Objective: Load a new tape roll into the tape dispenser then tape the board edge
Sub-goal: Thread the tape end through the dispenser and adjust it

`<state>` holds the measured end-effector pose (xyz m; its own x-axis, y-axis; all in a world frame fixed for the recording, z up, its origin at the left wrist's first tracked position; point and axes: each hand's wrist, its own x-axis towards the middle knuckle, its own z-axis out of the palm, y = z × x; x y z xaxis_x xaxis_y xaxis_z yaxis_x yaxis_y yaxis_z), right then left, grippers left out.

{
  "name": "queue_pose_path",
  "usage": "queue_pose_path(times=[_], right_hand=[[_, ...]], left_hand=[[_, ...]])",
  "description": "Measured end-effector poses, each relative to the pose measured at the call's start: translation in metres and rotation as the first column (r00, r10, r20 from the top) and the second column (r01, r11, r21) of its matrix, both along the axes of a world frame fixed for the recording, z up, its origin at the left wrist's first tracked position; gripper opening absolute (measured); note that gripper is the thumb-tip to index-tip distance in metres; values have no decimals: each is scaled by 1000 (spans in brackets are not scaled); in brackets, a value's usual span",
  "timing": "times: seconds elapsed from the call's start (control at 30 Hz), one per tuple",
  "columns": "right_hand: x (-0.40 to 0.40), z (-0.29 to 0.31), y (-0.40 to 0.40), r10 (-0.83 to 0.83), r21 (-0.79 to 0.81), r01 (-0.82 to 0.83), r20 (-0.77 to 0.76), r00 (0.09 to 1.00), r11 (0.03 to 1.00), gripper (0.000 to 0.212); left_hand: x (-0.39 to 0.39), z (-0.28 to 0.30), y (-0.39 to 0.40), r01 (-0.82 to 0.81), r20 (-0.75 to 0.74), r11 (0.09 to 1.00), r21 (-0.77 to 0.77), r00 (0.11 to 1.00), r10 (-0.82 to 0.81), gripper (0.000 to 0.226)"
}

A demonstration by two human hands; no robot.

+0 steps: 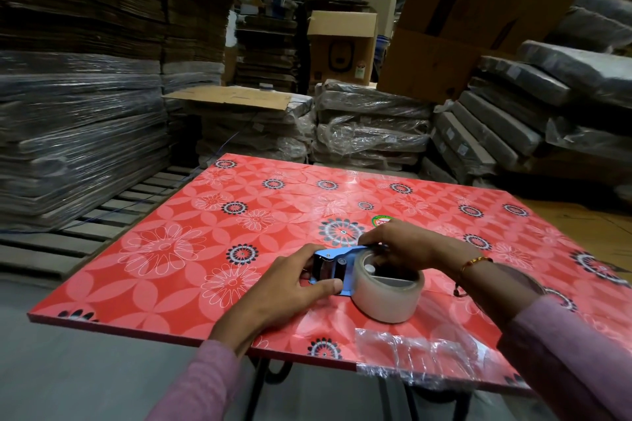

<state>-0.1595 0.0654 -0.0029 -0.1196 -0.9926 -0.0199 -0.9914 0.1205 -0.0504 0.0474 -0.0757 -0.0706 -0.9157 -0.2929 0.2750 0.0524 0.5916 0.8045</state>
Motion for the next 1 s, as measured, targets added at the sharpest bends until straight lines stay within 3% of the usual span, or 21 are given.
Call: queue_pose_path(times=[0.13, 0.33, 0.53, 0.83, 1.0], right_hand=[[1, -1, 0, -31, -8, 31, -3, 1000, 999, 9], [4, 0, 1, -31, -16, 31, 21, 999, 999, 13], [1, -1, 0, -44, 4, 44, 81, 996, 999, 17], [0, -1, 1, -76, 42, 72, 110, 991, 997, 15], [0, -3, 2, -94, 40, 90, 96, 991, 995, 10]], left_hand=[[-2, 0, 6, -74, -2, 994, -80, 997, 74, 58], [-6, -3, -1, -136, -70, 983, -121, 989, 128, 28], [-3, -4, -8, -64, -51, 990, -127, 997, 58, 20], [3, 2, -5, -41, -27, 996, -77, 999, 39, 31], [12, -2, 8, -102, -67, 994, 32, 992, 104, 60]])
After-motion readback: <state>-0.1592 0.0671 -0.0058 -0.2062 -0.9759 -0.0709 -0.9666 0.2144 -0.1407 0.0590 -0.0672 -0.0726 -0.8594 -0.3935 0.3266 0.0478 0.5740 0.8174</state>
